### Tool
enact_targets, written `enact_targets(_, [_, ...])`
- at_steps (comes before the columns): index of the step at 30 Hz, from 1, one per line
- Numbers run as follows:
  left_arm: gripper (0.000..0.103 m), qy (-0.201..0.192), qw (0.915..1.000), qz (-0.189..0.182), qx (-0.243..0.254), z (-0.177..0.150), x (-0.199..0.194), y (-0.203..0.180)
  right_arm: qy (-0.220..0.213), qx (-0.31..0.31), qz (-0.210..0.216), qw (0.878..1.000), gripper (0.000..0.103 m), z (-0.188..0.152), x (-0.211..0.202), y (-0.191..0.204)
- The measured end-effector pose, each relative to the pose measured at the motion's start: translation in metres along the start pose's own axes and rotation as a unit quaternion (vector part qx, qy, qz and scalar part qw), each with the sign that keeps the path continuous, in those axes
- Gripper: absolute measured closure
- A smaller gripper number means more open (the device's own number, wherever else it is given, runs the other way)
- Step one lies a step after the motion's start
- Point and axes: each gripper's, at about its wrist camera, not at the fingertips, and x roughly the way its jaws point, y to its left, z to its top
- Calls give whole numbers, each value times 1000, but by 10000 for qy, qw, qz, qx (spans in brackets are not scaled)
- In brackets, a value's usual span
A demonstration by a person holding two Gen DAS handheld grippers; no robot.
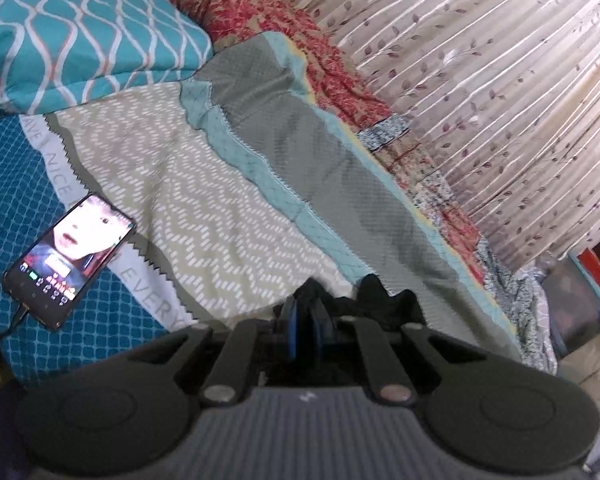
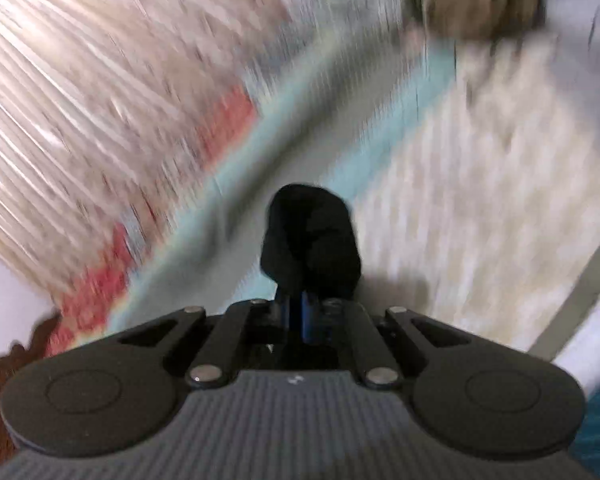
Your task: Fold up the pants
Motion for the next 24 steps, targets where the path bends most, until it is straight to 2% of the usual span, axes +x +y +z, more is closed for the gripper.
enact_targets(3, [97,10,9998,-138,-137,3,-1,2,-683,-467,-12,9966,95,25,-48,22])
enact_targets(5, [97,75,9999,-23,-140,1,3,3,-856,-739,-141,9935,95,37,-56,35])
enact_targets(8, [97,236,9996,58,-105,-8,15,4,-545,-919,-670,9920,89,46,-18,45])
enact_targets(9, [97,281,9995,153,-34,-13,21,4,-373,-980,-765,9915,83,44,1,43])
enact_targets(10, [97,329,9990,294,37,-18,27,5,-158,-1227,-919,9881,68,40,25,39])
enact_targets(11, [97,394,9984,406,73,-24,33,6,-10,-1491,-1198,9815,59,35,46,33])
enact_targets(12, [96,540,9971,538,79,-30,40,8,123,-1668,-1518,9742,54,28,59,24])
enact_targets(13, [96,661,9957,639,69,-35,45,11,278,-1724,-1810,9679,54,21,67,12])
enact_targets(14, [96,729,9949,699,73,-40,46,14,379,-1537,-1869,9695,54,18,67,-2])
enact_targets(16, [95,813,9934,791,139,-46,48,20,238,-962,-1495,9838,54,16,41,-31])
enact_targets(17, [87,849,9924,882,141,-48,48,23,141,-830,-1466,9856,54,16,28,-43])
enact_targets(18, [75,913,9914,928,130,-48,50,27,30,-830,-1541,9846,54,16,15,-54])
enact_targets(20, [66,1064,9896,963,88,-48,54,33,-116,-902,-1748,9804,54,15,-5,-73])
enact_targets(24, [52,1313,9860,1027,-90,-53,64,42,116,-525,-1802,9822,54,12,-13,-101])
